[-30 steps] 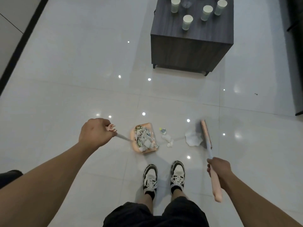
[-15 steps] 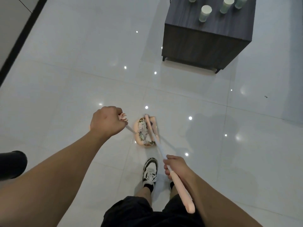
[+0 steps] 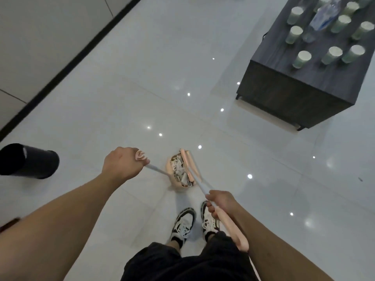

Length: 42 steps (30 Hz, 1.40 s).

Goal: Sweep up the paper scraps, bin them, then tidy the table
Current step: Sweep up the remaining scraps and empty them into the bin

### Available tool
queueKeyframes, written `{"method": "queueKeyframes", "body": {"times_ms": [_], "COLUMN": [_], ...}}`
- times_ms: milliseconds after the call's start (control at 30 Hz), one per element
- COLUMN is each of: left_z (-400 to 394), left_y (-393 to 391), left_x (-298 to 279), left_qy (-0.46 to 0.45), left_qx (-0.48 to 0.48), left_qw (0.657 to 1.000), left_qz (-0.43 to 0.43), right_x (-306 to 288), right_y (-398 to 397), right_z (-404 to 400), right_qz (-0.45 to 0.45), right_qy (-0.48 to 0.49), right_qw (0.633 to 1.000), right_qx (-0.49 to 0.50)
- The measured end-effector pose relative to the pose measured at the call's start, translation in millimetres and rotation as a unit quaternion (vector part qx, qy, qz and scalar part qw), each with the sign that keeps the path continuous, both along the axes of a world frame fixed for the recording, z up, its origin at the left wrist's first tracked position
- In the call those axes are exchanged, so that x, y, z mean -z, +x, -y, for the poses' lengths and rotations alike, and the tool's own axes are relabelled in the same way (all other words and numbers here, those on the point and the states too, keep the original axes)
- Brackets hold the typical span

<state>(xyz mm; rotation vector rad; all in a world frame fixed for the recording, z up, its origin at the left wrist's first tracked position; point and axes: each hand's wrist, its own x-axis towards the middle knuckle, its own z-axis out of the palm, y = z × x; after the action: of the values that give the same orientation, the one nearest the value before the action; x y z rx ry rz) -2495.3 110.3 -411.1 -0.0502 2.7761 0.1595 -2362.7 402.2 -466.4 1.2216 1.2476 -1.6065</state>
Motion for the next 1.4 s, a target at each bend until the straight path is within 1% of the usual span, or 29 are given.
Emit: {"method": "queueKeyframes", "body": {"times_ms": [100,200,300,400,567,667,733,800,833,1000,1167,1267,1333,1400], "left_z": [40.6,87.6,140.4,195.5,290.8,353.7,391.5,427.1,444.0,519.9,563.9,589.0,601.3,610.3], "left_y": [25.6,52.4,81.5,110.8,148.4,162.6,171.1,178.5,181.2,182.2,164.6,143.4,124.5,106.6], "left_x": [-19.5,-44.1,-72.9,-101.7,-141.3,-163.1,-175.4,-184.6,-188.3,-199.4,-188.2,-174.9,-169.3,-163.8], "left_qy": [-0.019,-0.034,-0.052,-0.063,-0.054,-0.078,-0.080,-0.065,-0.067,-0.083,-0.161,-0.204,-0.225,-0.233], "left_qx": [-0.090,-0.182,-0.282,-0.367,-0.457,-0.486,-0.515,-0.550,-0.559,-0.573,-0.542,-0.520,-0.502,-0.471], "left_qw": [0.995,0.981,0.954,0.919,0.869,0.845,0.821,0.792,0.786,0.780,0.793,0.797,0.809,0.832], "left_qz": [-0.030,-0.063,-0.091,-0.126,-0.179,-0.208,-0.235,-0.256,-0.255,-0.237,-0.226,-0.229,-0.206,-0.179], "right_x": [-15.4,-32.7,-54.4,-75.4,-111.8,-125.2,-135.2,-141.2,-144.7,-148.4,-143.3,-133.7,-128.2,-123.1], "right_y": [-31.9,-66.3,-99.7,-126.9,-162.1,-177.5,-184.0,-186.5,-185.4,-189.9,-217.8,-250.7,-276.9,-298.0], "right_z": [10.3,39.0,89.5,149.8,275.0,356.6,410.1,458.8,480.4,568.3,636.4,673.0,695.6,710.8], "right_qz": [-0.045,-0.091,-0.128,-0.172,-0.228,-0.263,-0.278,-0.284,-0.285,-0.300,-0.290,-0.286,-0.283,-0.276], "right_qy": [-0.011,-0.003,-0.007,-0.014,-0.030,-0.024,-0.052,-0.061,-0.073,-0.077,-0.067,-0.058,-0.055,-0.051], "right_qw": [0.993,0.976,0.955,0.927,0.889,0.864,0.852,0.846,0.849,0.834,0.828,0.819,0.814,0.811], "right_qx": [-0.105,-0.196,-0.269,-0.332,-0.395,-0.428,-0.441,-0.447,-0.439,-0.457,-0.476,-0.495,-0.504,-0.513]}}
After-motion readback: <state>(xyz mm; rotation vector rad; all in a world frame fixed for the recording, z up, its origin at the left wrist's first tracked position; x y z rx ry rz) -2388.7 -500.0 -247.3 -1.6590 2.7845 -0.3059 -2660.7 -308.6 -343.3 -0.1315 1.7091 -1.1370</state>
